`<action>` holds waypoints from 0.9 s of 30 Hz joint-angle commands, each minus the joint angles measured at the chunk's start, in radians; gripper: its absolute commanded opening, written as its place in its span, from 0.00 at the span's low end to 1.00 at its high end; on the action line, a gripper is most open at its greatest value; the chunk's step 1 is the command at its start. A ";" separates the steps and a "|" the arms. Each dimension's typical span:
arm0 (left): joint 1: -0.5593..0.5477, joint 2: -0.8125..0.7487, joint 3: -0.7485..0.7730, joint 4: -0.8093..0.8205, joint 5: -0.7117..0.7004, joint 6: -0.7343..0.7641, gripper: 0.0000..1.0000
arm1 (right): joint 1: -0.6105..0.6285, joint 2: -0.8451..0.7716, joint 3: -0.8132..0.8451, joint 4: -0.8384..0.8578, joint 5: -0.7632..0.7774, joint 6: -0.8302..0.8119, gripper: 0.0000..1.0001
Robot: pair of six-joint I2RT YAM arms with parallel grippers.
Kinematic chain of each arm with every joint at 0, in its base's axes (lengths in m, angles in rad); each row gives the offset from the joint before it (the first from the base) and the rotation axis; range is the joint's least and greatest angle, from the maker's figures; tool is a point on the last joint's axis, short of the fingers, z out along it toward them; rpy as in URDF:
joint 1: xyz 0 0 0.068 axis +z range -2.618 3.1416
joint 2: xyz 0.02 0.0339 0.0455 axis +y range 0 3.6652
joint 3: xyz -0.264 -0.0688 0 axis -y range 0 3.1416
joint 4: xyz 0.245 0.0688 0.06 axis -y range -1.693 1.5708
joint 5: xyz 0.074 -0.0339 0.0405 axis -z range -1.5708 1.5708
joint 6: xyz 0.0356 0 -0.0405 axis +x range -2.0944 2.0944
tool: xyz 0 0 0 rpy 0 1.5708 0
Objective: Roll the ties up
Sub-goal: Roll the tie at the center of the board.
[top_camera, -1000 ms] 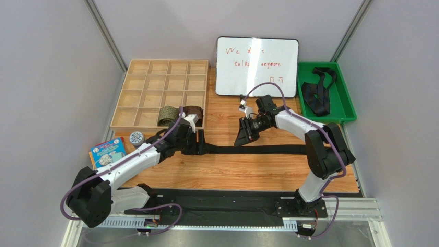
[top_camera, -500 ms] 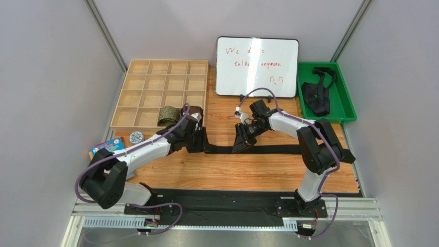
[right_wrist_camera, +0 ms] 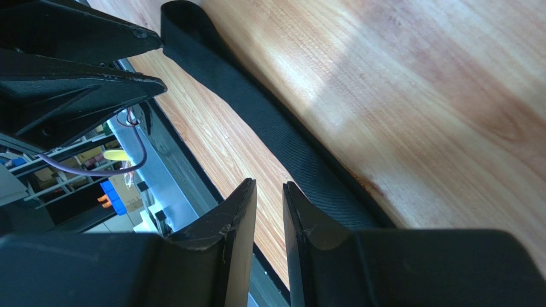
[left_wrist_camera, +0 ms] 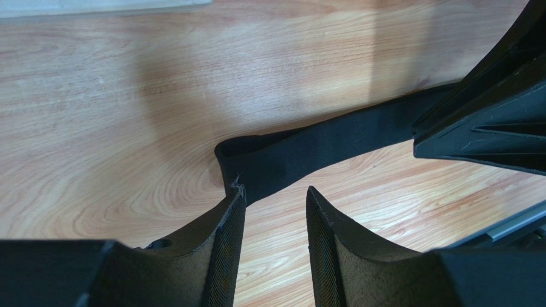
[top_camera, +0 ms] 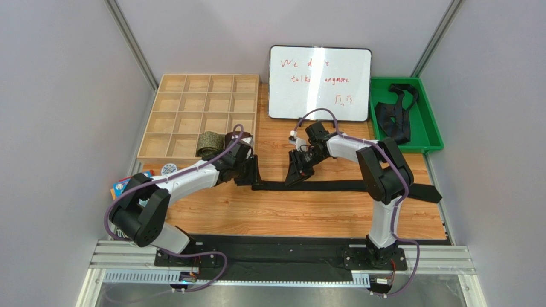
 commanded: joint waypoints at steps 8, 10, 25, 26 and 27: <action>0.017 -0.043 0.016 -0.061 -0.041 0.036 0.46 | 0.001 0.067 0.016 0.043 -0.018 0.030 0.27; 0.017 -0.023 0.017 -0.046 -0.035 0.037 0.46 | 0.003 0.072 0.019 0.046 -0.024 0.035 0.27; 0.013 0.003 0.022 0.037 0.043 0.025 0.00 | 0.001 0.096 0.016 0.058 -0.054 0.066 0.27; 0.010 0.003 0.026 0.040 0.049 0.025 0.00 | 0.003 0.095 0.014 0.060 -0.054 0.069 0.27; 0.005 0.002 0.032 0.045 0.056 0.025 0.00 | 0.003 0.090 0.013 0.066 -0.057 0.073 0.27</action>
